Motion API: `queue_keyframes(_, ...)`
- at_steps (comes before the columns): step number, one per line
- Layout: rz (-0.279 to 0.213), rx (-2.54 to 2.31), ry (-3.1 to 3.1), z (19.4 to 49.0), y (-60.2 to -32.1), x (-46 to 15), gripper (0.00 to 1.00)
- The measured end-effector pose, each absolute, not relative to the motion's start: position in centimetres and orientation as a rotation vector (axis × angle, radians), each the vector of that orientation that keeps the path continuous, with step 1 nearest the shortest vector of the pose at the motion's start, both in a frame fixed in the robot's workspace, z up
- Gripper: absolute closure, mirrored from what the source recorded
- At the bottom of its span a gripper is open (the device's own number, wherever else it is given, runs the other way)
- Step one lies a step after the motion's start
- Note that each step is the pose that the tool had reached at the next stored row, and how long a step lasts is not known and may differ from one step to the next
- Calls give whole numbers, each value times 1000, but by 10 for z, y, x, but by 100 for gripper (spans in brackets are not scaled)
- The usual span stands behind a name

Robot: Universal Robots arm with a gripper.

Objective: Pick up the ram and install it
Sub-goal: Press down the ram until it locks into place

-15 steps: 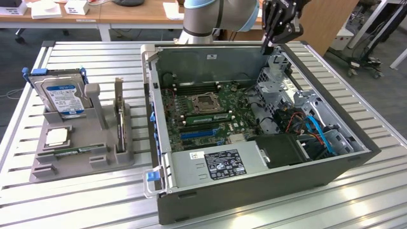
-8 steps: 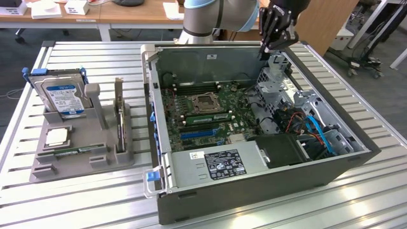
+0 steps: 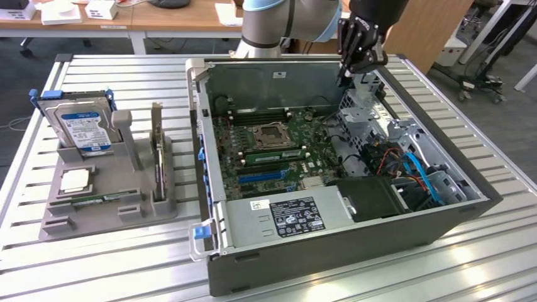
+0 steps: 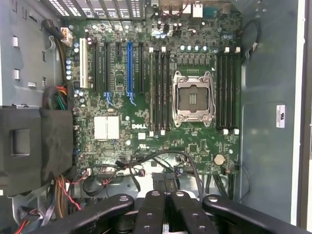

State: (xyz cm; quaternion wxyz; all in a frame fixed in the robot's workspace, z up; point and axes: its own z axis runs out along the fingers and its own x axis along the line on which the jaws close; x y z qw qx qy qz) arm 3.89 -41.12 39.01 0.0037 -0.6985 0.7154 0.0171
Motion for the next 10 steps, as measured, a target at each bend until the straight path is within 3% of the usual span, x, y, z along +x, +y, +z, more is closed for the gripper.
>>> queue_keyframes(10,53,-2189,2242,372,-411,36,90)
